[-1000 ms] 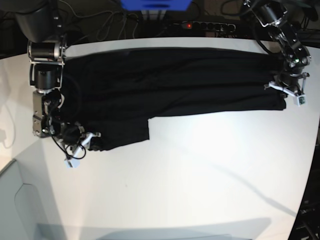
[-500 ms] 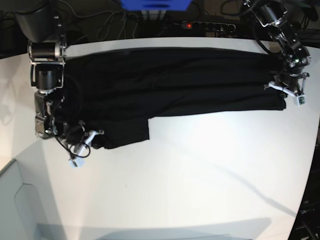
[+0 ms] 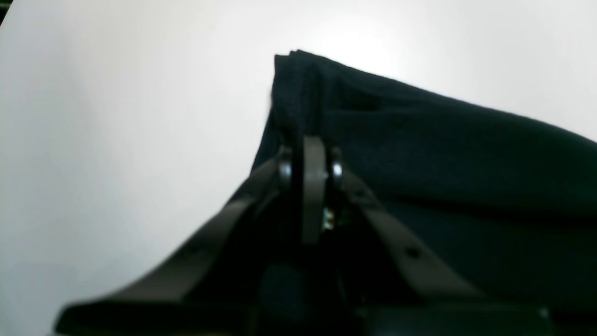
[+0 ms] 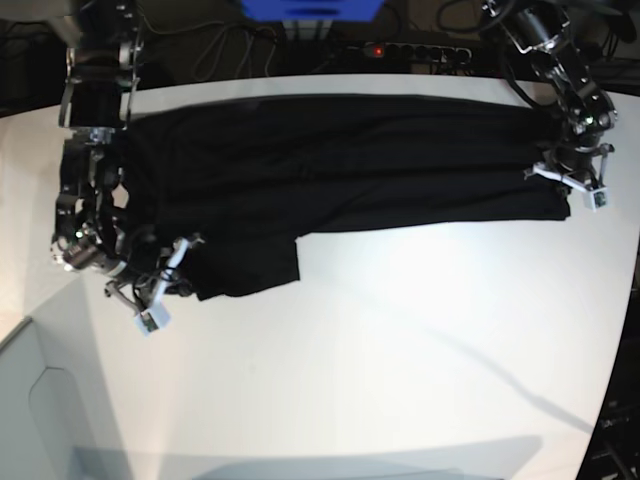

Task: Fold the T-shirt properly
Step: 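Grasp the hanging black flap with the right gripper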

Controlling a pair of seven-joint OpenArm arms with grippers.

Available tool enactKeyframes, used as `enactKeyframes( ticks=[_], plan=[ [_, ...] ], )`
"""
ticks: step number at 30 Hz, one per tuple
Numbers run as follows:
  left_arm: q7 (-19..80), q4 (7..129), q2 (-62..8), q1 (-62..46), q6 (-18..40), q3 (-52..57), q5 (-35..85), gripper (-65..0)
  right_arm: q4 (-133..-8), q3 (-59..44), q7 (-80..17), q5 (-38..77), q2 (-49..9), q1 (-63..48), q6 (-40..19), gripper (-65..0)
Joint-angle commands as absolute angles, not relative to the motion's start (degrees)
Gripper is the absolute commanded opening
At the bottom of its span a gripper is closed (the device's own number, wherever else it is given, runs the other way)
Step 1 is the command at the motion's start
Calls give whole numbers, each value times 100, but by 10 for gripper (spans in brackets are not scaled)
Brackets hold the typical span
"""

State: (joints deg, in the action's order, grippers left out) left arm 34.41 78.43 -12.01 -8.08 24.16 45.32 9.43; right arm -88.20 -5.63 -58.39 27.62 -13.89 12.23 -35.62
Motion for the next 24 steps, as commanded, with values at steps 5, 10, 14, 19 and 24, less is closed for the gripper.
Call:
enactKeyframes(
  ticks=[5,10,14,19,24],
  plan=[
    [3380,7925,-1270,-778,2422,4549,971,-650,-10026,-848,-6062,2897,-1332,936,-3512,-650],
    [3380,7925,-1270,-778,2422,4549,971,-650,-11108,-840,-6149,2897,-1314,259,-3512,-650],
    [3380,7925,-1270,-778,2422,4549,971,-650,-11064,-822,-6158,2879,-1138,154,-3512,-650],
    [3398,7925,-1262,-778,2422,4549,971,-650,-10035,-857,-6167,2879,-1130,655,-3512,-507],
    [3398,7925,-1262,-787,2422,4549,971,-650,-8514,-866,-6123,2905,-1165,1385,-3547,-404]
  ],
)
